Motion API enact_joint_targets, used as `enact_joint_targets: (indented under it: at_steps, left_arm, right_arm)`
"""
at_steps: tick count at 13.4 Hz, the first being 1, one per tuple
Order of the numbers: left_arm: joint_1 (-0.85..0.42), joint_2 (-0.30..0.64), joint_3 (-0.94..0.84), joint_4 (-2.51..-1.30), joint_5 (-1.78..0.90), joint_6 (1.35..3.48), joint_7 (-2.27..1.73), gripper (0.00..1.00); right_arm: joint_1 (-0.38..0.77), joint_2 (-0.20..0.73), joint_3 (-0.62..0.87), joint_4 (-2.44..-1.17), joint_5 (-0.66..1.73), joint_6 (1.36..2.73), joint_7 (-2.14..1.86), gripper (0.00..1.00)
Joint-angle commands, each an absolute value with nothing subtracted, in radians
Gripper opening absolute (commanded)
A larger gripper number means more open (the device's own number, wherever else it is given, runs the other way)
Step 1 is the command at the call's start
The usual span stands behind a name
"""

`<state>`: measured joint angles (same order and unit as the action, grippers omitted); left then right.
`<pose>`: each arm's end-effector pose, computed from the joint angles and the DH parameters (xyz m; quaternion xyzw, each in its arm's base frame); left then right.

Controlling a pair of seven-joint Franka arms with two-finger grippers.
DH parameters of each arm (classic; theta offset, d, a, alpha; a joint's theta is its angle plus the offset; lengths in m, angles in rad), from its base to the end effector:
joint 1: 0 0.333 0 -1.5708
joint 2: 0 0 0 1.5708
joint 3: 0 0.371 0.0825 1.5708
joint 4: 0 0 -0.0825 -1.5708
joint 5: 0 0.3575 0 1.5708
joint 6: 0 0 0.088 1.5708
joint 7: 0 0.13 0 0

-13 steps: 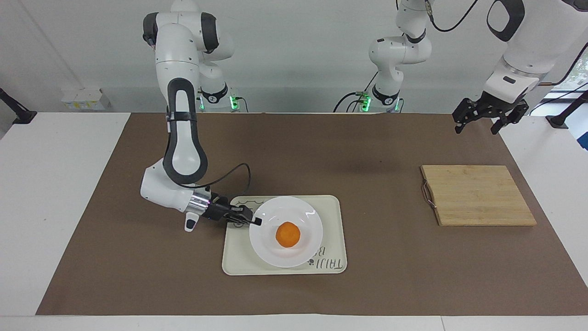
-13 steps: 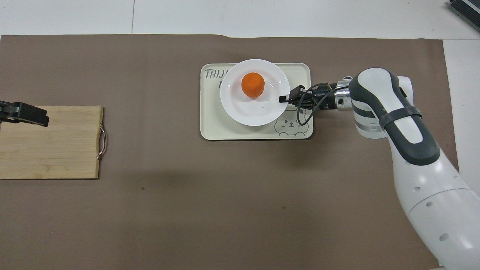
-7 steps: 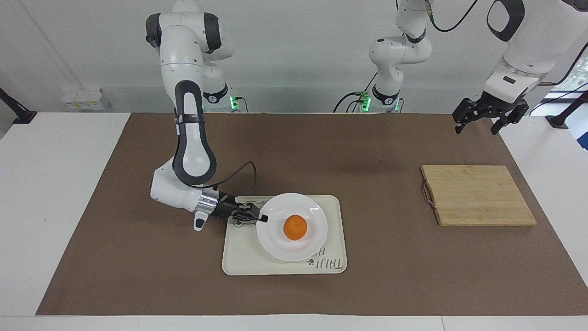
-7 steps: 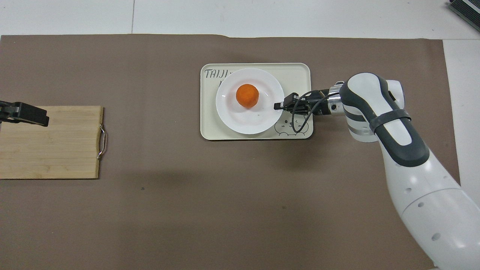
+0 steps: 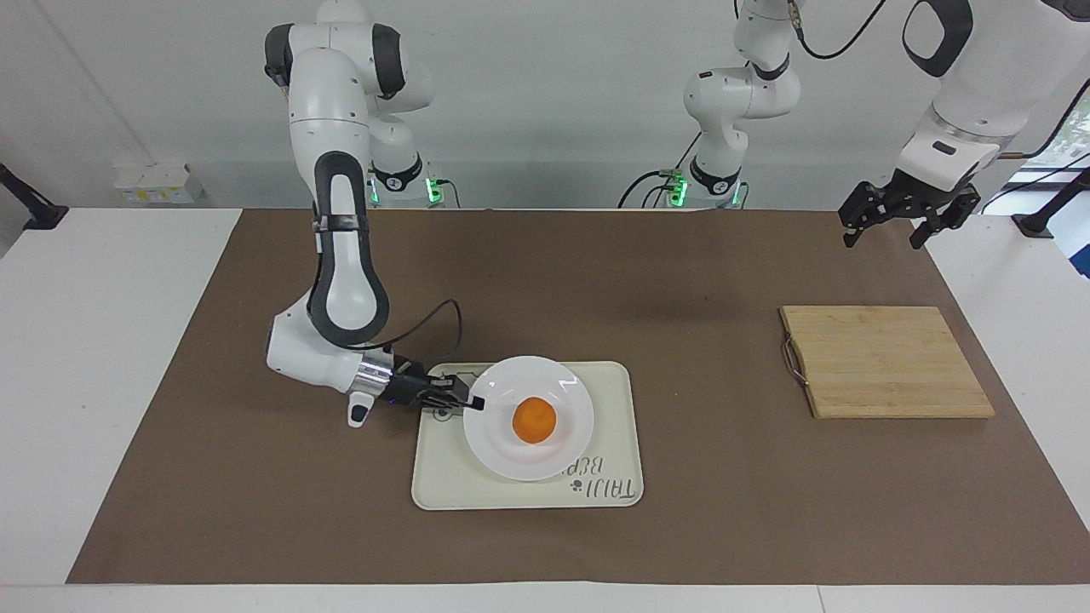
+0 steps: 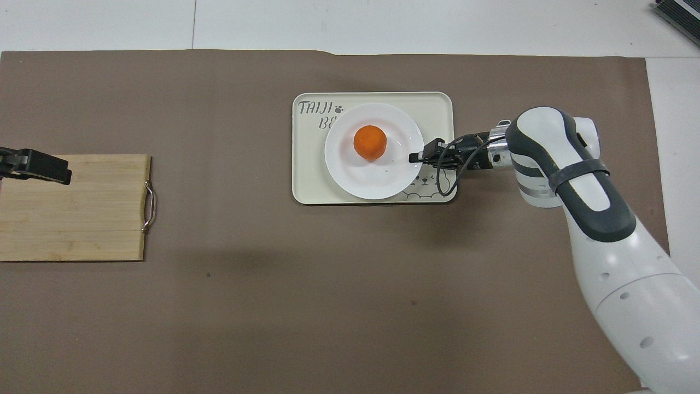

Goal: Place orange and plate with both arms
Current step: 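Open the right gripper and release the plate rim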

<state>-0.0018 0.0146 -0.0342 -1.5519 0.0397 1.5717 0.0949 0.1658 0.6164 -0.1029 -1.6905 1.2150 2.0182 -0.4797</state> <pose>0.5336 -0.0139 0.6574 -0.9977 0.0654 -0.0020 0.0197 0.6760 0.1277 0.2950 -0.8830 0.0796 0.0166 0.4622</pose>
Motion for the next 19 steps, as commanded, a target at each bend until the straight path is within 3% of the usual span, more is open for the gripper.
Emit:
enact_joint_targets:
  at_steps: [1, 4, 13, 19]
  left_arm:
    - [0.009, 0.008, -0.040, -1.552, 0.032, 1.565, 0.100, 1.00]
    - [0.009, 0.008, -0.040, -1.552, 0.032, 1.565, 0.100, 1.00]
    - [0.009, 0.008, -0.040, -1.552, 0.032, 1.565, 0.100, 1.00]
    - [0.009, 0.008, -0.040, -1.552, 0.032, 1.565, 0.100, 1.00]
  right_arm:
    - [0.161, 0.600, -0.098, -1.709, 1.157, 2.020, -0.494, 1.00]
    - [0.156, 0.595, -0.103, -1.681, 1.103, 2.019, -0.483, 1.00]
    - [0.190, 0.457, -0.104, -1.629, 0.490, 2.148, -0.311, 1.00]
    - [0.141, 0.290, -0.118, -1.641, 0.172, 1.984, -0.212, 1.00]
